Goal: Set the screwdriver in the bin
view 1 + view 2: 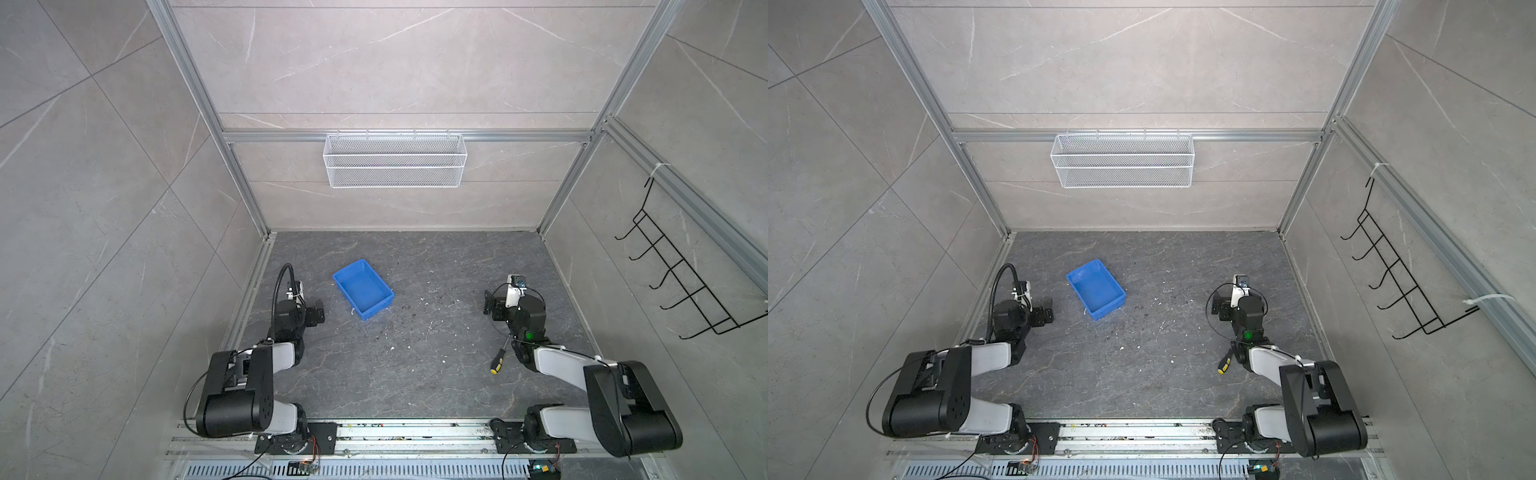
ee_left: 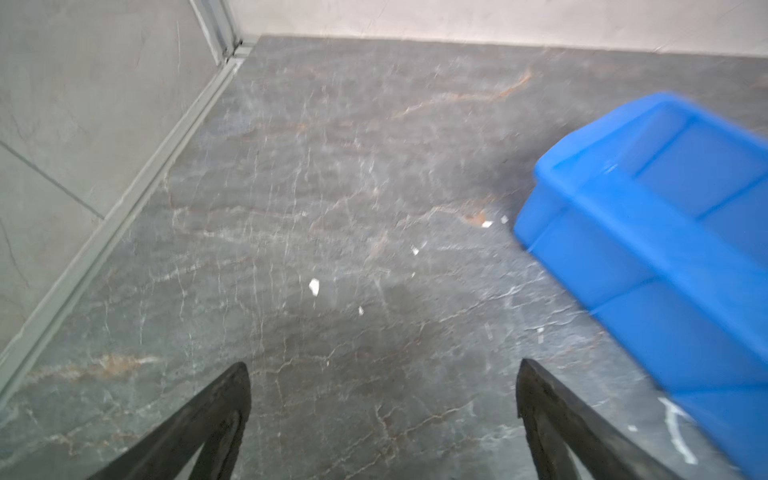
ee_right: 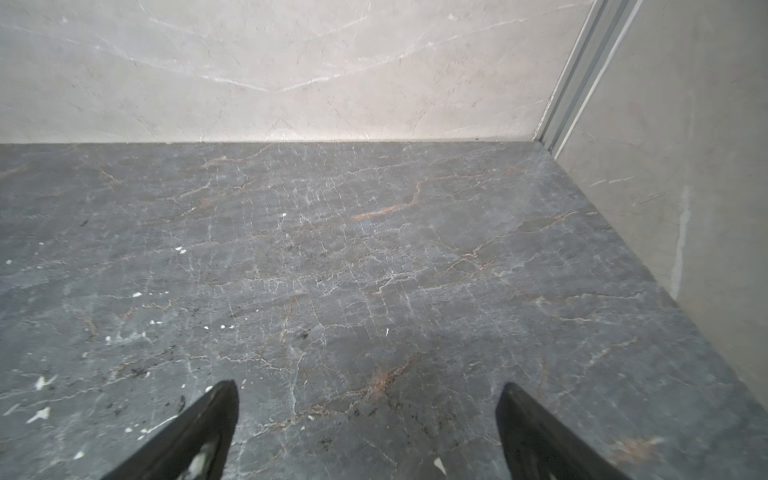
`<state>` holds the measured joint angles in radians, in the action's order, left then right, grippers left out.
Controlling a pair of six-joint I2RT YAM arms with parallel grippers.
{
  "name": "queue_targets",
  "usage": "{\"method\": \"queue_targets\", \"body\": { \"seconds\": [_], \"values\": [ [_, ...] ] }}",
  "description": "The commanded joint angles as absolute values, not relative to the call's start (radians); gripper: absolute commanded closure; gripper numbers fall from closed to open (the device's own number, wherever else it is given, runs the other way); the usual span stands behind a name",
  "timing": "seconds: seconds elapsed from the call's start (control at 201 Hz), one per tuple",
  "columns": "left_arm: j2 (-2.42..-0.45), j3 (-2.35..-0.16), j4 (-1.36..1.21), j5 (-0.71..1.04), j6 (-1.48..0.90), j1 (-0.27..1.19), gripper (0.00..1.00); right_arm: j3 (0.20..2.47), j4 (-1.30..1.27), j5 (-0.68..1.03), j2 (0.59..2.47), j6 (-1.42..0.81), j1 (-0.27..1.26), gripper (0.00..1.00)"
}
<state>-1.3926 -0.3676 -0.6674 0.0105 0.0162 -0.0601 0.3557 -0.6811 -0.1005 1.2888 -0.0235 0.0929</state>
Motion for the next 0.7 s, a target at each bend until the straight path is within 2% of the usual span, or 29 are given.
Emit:
{"method": "queue_targets", "body": {
  "seconds": [0.0, 0.259, 0.463, 0.697],
  "values": [
    [-1.291, -0.406, -0.6, 0.081, 0.05, -0.055, 0.0, 0.392, -0.528, -0.097, 1.19, -0.04, 0.092, 0.01],
    [-1.111, -0.462, -0.41, 0.23, 0.149, -0.046, 0.0, 0.437, -0.235, -0.059, 0.948, -0.103, 0.093, 0.01],
    [-1.032, -0.496, -0.342, 0.446, 0.195, -0.026, 0.0, 0.463, -0.058, -0.016, 0.808, -0.159, 0.092, 0.01],
    [-0.978, -0.549, -0.18, 0.482, 0.302, 0.134, 0.0, 0.533, 0.185, -0.016, 0.766, -0.326, 0.092, 0.01]
  ]
}}
